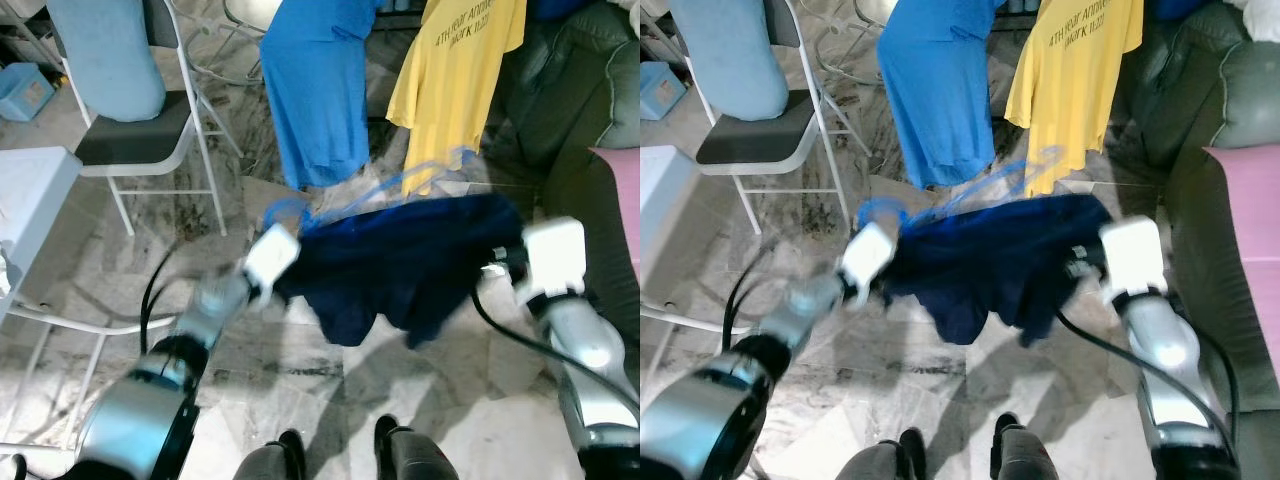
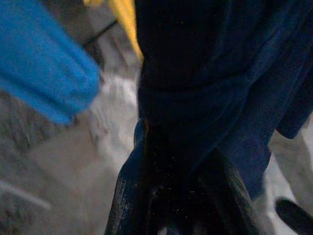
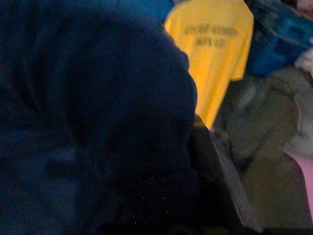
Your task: Hang hanger
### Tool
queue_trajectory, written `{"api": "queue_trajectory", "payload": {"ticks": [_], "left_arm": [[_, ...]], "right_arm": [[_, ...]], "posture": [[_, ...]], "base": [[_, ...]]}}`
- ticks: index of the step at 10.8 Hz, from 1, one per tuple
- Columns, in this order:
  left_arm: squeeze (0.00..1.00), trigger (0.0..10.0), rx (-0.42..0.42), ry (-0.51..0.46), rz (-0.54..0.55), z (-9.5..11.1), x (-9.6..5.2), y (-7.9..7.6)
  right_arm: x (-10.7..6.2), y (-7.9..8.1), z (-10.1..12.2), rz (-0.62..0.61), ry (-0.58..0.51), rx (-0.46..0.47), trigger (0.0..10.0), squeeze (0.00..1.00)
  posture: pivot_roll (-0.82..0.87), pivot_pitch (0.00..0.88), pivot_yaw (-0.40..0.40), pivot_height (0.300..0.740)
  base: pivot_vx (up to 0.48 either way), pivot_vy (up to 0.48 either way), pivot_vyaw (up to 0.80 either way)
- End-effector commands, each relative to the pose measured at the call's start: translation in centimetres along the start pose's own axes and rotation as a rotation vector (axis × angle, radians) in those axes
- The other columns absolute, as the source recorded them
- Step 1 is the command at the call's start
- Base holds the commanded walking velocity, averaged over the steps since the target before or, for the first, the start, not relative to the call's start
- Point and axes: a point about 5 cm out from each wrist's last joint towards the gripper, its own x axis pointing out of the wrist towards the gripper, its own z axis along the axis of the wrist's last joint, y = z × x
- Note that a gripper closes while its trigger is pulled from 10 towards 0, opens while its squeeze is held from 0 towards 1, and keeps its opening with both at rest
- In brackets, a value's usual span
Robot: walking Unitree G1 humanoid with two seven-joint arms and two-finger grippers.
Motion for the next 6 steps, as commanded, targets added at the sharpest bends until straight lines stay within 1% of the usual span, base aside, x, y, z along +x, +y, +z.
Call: {"api": "queue_trajectory", "payload": {"ticks": [1,2,3,4,5,6], "left_arm": [[0.00,10.0,0.007,0.020,0.010,-0.7,-0.7,0.6],[0.00,10.0,0.033,-0.014,-0.019,0.2,-0.4,0.5],[0.00,10.0,0.053,-0.027,-0.039,0.5,-0.2,0.4],[0.00,10.0,0.098,-0.007,-0.063,0.3,-0.3,0.2],[0.00,10.0,0.109,0.013,-0.066,0.0,-0.5,0.3],[0.00,10.0,0.103,0.011,-0.066,-0.1,-0.6,0.4]], "right_arm": [[-0.3,-0.4,-0.4,-0.041,0.010,-0.005,0.0,0.00],[-0.3,-0.3,-0.9,-0.053,0.024,-0.022,0.0,0.00],[-0.1,0.0,-1.0,-0.057,0.023,-0.016,0.0,0.00],[-0.1,0.2,-1.1,-0.063,0.024,-0.023,0.0,0.00],[0.0,-0.2,-1.6,-0.097,0.051,-0.038,0.0,0.00],[-0.1,-0.8,-1.9,-0.131,0.069,-0.025,0.0,0.00]], "posture": [[-0.20,0.238,0.185,0.740],[-0.19,0.240,0.192,0.740],[-0.19,0.241,0.199,0.740],[-0.19,0.241,0.200,0.740],[-0.19,0.240,0.198,0.740],[-0.19,0.240,0.198,0.740]], "base": [[0.000,0.000,0.00],[0.000,0.000,0.00],[0.000,0.000,0.00],[0.000,0.000,0.00],[0.000,0.000,0.00],[0.000,0.000,0.00]]}}
